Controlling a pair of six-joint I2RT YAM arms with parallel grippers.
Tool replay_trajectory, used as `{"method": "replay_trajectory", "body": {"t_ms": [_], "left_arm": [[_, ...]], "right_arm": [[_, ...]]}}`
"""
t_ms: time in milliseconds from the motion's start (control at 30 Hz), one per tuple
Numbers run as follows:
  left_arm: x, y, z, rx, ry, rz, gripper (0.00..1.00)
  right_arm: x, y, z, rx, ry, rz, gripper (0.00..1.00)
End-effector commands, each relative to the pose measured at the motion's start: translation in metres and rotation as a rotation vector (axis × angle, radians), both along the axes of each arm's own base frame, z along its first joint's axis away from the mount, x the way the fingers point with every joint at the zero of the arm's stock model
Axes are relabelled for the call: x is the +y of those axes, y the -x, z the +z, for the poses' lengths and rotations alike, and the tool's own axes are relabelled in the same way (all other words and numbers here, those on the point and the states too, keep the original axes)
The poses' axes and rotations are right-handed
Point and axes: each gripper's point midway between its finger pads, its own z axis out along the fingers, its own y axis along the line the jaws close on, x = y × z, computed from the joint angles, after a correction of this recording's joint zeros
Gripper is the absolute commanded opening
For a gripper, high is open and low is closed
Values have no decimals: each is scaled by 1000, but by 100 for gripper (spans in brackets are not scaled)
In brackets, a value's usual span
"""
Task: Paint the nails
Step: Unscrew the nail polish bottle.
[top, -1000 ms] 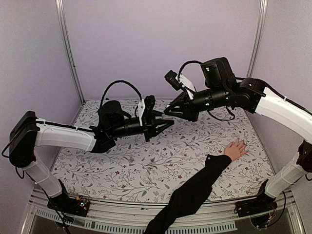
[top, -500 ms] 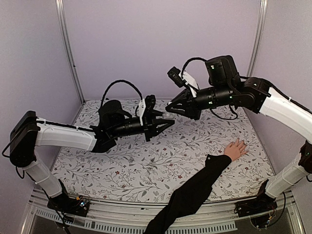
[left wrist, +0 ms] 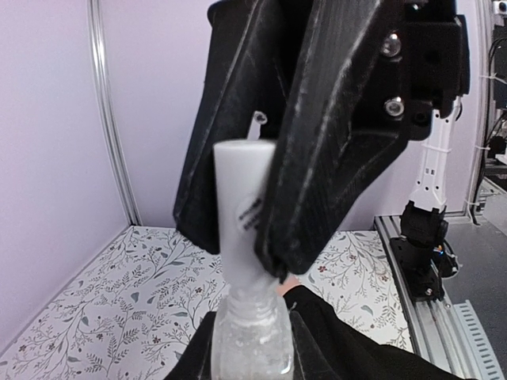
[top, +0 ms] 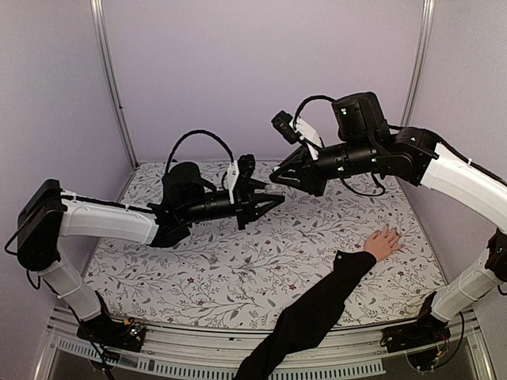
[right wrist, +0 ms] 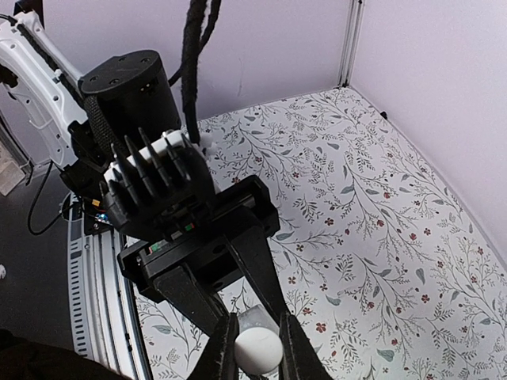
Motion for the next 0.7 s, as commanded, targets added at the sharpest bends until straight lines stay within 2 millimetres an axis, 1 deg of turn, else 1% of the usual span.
{"method": "replay_trajectory", "body": {"t_ms": [0, 567, 667], "left_arm": [[-2, -7, 8, -10, 19, 11, 0], [-3, -8, 6, -8, 9, 13, 0], [-4, -8, 6, -7, 8, 11, 0]], "right_arm": [[-4, 3, 15, -32, -26, -8, 0], [-3, 14, 28, -41, -70, 41, 0], [-4, 14, 27, -41, -70, 41, 0]]}}
